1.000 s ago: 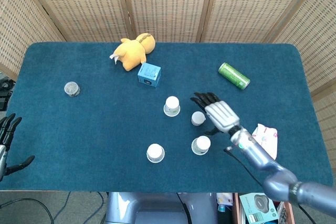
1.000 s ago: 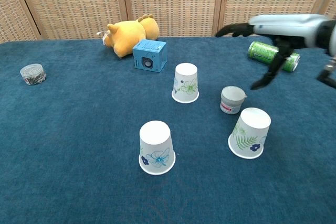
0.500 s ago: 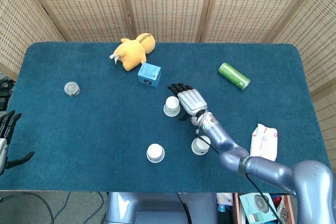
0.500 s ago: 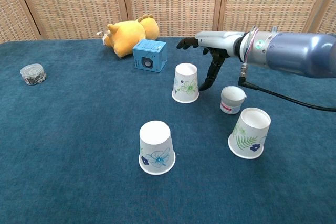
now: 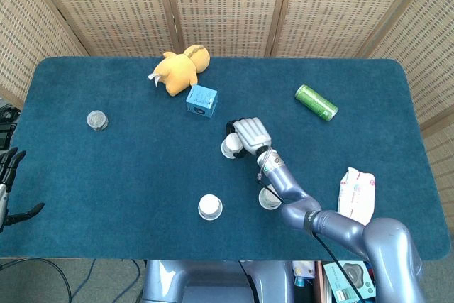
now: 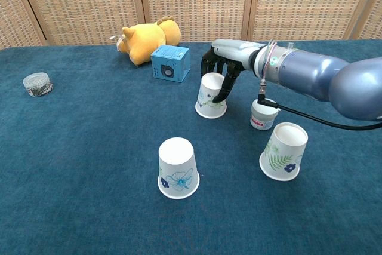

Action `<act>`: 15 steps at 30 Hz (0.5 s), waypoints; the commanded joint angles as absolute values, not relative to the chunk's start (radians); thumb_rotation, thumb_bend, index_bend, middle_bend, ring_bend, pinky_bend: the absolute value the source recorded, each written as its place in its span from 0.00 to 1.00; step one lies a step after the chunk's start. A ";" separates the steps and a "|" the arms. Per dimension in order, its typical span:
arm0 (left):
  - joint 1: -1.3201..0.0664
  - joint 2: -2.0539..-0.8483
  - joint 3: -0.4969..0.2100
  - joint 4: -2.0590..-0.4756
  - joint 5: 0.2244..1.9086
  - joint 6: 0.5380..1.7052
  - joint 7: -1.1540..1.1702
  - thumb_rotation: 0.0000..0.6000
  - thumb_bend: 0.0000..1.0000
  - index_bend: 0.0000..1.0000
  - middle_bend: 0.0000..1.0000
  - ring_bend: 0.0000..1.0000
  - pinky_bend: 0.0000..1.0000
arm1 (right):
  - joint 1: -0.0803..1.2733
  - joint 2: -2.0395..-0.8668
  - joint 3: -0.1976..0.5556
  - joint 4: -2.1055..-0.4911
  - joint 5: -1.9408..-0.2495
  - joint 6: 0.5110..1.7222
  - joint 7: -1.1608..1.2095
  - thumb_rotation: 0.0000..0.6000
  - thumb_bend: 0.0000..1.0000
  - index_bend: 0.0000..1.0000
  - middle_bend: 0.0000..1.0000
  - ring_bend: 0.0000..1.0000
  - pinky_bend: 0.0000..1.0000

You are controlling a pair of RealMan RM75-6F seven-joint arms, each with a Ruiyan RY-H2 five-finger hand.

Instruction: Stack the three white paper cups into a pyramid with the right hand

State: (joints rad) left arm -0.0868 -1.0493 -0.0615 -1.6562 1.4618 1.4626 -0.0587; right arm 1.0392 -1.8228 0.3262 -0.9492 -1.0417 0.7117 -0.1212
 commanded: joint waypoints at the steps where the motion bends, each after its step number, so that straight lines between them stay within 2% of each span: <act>1: -0.088 -1.049 -0.060 -1.657 1.462 1.460 -0.060 1.00 0.18 0.00 0.00 0.00 0.00 | 1.038 -1.835 0.323 -0.928 -1.075 0.730 -0.089 1.00 0.31 0.54 0.57 0.46 0.49; 4: -0.088 -1.048 -0.058 -1.659 1.466 1.460 -0.060 1.00 0.18 0.00 0.00 0.00 0.00 | 1.034 -1.828 0.321 -0.933 -1.088 0.739 -0.081 1.00 0.33 0.55 0.58 0.46 0.51; 8: -0.087 -1.046 -0.055 -1.661 1.471 1.462 -0.065 1.00 0.18 0.00 0.00 0.00 0.00 | 1.010 -1.777 0.316 -1.027 -1.115 0.759 -0.055 1.00 0.35 0.55 0.57 0.46 0.51; 15: -0.089 -1.043 -0.047 -1.665 1.489 1.462 -0.070 1.00 0.18 0.00 0.00 0.00 0.00 | 0.924 -1.499 0.273 -1.457 -1.251 0.851 -0.078 1.00 0.35 0.55 0.57 0.46 0.51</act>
